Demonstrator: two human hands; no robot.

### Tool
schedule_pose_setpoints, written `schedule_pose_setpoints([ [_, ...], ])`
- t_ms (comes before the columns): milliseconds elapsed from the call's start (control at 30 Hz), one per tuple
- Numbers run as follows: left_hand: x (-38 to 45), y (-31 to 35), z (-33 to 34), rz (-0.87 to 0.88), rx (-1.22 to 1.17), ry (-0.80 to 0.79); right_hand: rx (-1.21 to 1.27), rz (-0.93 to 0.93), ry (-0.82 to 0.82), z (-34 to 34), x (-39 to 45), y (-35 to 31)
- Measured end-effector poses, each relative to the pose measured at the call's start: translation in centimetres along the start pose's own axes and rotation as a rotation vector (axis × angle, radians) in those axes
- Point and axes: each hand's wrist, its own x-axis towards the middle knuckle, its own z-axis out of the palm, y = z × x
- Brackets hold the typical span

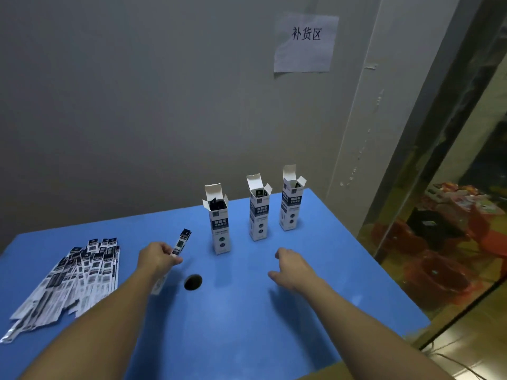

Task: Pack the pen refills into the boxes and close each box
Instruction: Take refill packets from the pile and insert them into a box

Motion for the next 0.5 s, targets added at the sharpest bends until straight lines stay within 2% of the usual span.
schedule_pose_setpoints([
  [233,3.1,1.1,0.7,-0.065,-0.059,0.077,0.079,-0.172,-0.077,-1.0,5.3,-2.5],
  [500,3.7,2.6,-0.2,-0.119,-0.143,0.138,0.393,-0.191,-0.132,-1.6,10.8,-6.4],
])
